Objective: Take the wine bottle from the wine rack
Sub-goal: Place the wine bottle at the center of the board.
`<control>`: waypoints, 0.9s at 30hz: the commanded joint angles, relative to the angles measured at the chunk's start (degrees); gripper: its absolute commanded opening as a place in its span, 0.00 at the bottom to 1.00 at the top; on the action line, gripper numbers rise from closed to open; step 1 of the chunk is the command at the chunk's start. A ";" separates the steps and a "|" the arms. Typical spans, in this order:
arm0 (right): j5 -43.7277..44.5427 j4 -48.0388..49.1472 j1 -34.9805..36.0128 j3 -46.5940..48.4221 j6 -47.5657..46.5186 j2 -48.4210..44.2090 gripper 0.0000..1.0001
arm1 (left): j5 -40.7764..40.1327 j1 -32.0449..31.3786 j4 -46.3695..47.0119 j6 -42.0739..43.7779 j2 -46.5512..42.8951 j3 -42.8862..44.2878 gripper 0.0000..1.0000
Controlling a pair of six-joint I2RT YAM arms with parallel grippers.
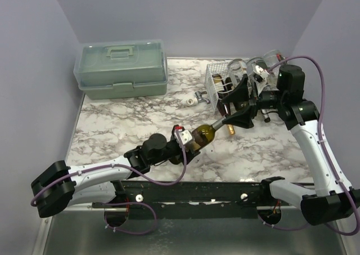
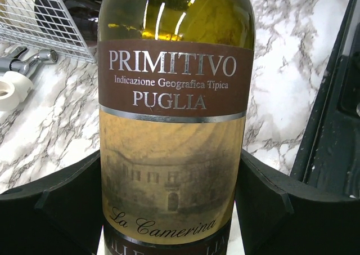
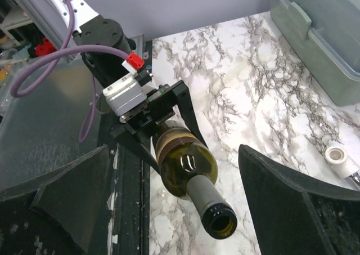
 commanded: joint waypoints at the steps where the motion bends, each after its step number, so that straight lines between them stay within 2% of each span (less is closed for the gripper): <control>1: -0.71 7.57 -0.21 0.17 6.61 -0.59 1.00 | 0.83 0.07 10.54 -5.27 -3.81 -0.57 0.00; 6: 0.88 6.43 -0.20 0.69 5.45 -0.77 1.00 | 1.45 0.07 13.76 -7.93 -5.80 -2.38 0.00; 13: -0.51 10.85 -0.24 -5.20 5.67 -2.05 1.00 | 2.67 0.07 17.90 -11.26 -6.48 -3.79 0.00; 18: -2.09 17.10 -0.21 -9.73 11.03 -2.21 1.00 | 3.42 -0.02 20.82 -13.29 -5.40 -4.29 0.00; 21: -2.56 23.47 -0.15 -12.87 17.33 -2.33 0.99 | 3.49 -0.10 22.39 -14.09 -4.67 -4.35 0.00; 27: -3.79 30.30 0.82 -15.28 23.66 -1.33 0.97 | 4.11 -0.29 24.55 -15.28 -2.56 -3.82 0.00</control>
